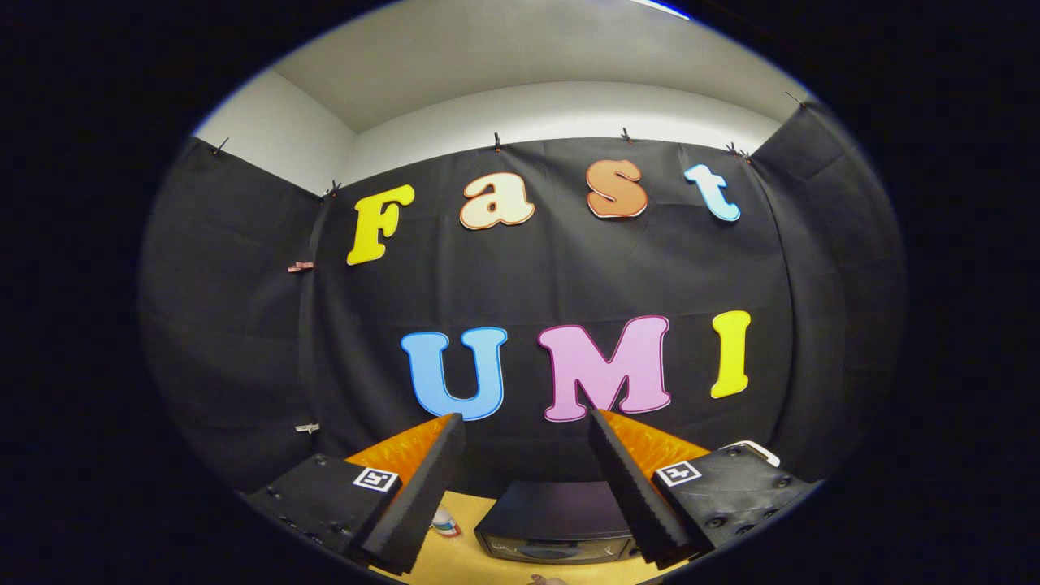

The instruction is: Open the toaster oven, put the food inside, and close the toaster oven door.

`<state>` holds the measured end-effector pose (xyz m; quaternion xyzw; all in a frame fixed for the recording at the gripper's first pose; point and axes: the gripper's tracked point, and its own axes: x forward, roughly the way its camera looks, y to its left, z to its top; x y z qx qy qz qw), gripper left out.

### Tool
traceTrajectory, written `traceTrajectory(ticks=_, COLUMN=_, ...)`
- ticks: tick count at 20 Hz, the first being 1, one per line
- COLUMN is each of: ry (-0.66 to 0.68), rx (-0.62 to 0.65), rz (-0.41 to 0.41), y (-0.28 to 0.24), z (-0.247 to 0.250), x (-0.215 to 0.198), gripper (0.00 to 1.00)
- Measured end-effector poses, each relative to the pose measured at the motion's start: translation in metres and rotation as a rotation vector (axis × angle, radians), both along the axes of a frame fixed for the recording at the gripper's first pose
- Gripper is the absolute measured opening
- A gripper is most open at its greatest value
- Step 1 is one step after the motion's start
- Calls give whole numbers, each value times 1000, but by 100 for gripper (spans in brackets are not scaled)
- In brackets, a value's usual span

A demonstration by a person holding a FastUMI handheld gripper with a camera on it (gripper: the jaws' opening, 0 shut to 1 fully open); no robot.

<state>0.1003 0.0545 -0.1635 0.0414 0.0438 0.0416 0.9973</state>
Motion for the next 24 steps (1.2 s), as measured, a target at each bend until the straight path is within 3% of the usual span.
traceTrajectory(ticks=4, ry=29, rx=4, rz=-4, y=-8, z=-52, x=18, gripper=99)
traceTrajectory(ticks=7, ry=103, rx=-45, rz=-11, y=-15, z=-99, x=28, gripper=98)
traceTrajectory(ticks=9, ry=165, rx=-13, rz=-36, y=-20, z=-137, x=31, gripper=98)
traceTrajectory(ticks=15, ry=335, rx=36, rz=-140, y=-40, z=-246, x=26, gripper=98)
traceTrajectory(ticks=24, ry=554, rx=-29, rz=-172, y=-37, z=-365, x=11, gripper=99)
